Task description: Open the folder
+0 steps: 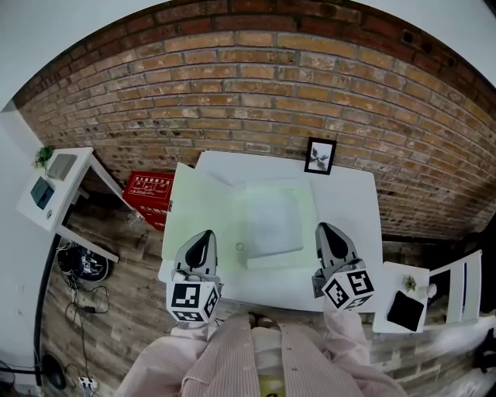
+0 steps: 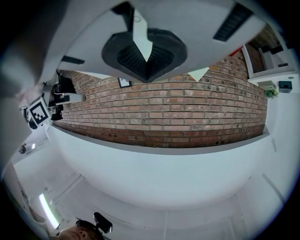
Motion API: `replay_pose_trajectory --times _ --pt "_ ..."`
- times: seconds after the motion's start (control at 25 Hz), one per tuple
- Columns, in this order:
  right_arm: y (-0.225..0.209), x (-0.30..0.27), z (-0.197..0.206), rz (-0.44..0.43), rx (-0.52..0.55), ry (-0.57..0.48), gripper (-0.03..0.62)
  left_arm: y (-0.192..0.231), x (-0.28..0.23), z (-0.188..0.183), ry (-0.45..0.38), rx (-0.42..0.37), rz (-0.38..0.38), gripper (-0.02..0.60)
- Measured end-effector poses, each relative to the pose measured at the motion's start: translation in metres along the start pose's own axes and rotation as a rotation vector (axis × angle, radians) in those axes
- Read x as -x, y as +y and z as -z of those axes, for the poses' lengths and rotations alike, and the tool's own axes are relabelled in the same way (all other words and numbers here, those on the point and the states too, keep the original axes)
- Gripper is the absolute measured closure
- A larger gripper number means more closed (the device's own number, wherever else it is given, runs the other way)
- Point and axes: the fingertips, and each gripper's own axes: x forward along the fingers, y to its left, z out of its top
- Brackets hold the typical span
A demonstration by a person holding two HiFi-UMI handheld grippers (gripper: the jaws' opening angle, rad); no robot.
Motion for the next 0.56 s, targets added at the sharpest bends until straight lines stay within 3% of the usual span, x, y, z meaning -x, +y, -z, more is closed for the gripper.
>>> replay_pose_trajectory --times 0.56 --pt "-0.002 -0.009 0.014 0.018 0.001 0.03 0.591 0.017 -0.003 0.012 0.02 0.016 -0.024 0.589"
